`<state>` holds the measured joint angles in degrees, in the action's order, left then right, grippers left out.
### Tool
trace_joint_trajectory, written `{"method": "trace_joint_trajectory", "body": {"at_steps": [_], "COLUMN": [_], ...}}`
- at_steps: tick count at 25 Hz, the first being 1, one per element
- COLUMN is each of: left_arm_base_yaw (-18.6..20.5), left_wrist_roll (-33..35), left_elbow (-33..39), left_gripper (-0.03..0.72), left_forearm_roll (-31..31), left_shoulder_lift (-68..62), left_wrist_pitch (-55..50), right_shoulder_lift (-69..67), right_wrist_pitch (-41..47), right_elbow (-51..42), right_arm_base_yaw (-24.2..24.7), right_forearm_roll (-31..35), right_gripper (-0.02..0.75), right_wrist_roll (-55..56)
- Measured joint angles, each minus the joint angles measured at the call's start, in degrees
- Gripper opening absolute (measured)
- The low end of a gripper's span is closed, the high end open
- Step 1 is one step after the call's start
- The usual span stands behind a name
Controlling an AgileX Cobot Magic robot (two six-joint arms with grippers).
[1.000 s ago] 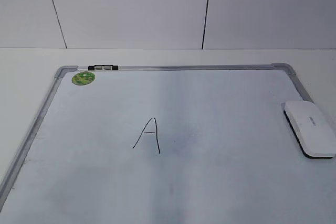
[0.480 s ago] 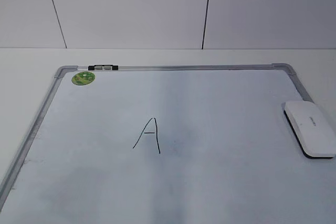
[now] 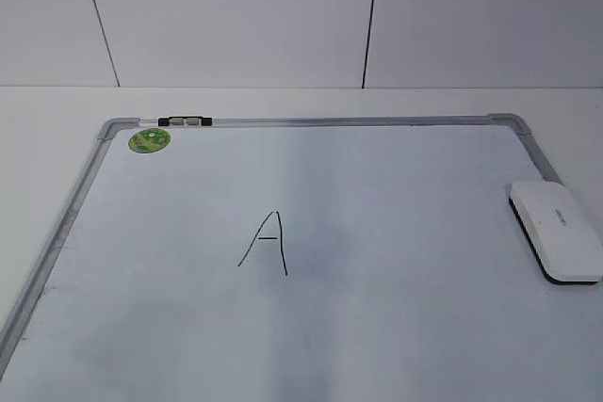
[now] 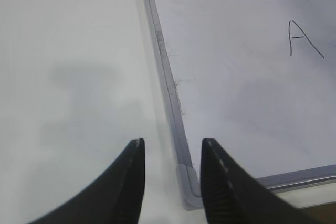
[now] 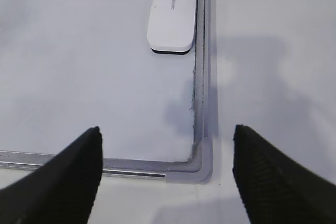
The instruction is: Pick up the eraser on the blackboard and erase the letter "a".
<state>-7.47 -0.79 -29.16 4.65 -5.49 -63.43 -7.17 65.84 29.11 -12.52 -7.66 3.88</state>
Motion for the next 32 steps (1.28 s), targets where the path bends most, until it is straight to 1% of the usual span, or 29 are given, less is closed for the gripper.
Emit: {"method": "trace_joint_trajectory", "body": {"at_steps": [11,25,28,32], "left_arm_base_yaw": [0.0,0.0,0.9,3.6], "left_wrist_roll": [0.0,0.0,0.0,0.0], "left_elbow": [0.0,0.0,0.0,0.0], "left_gripper": [0.248,0.245,0.245,0.245], "left_forearm_roll": [0.6,0.6,0.6,0.6], "left_shoulder_lift": [0.0,0.0,0.0,0.0], "left_wrist_pitch": [0.0,0.0,0.0,0.0], "right_shoulder_lift": [0.0,0.0,0.0,0.0], "right_wrist_pitch": [0.0,-0.1,-0.1,-0.1], "right_elbow": [0.0,0.0,0.0,0.0], "right_arm_base_yaw": [0.0,0.0,0.0,0.0], "right_forearm_roll": [-0.7,-0.7,-0.7,-0.7], "right_gripper": [0.592,0.592,0.592,0.592], "right_wrist_roll": [0.0,0.0,0.0,0.0]}}
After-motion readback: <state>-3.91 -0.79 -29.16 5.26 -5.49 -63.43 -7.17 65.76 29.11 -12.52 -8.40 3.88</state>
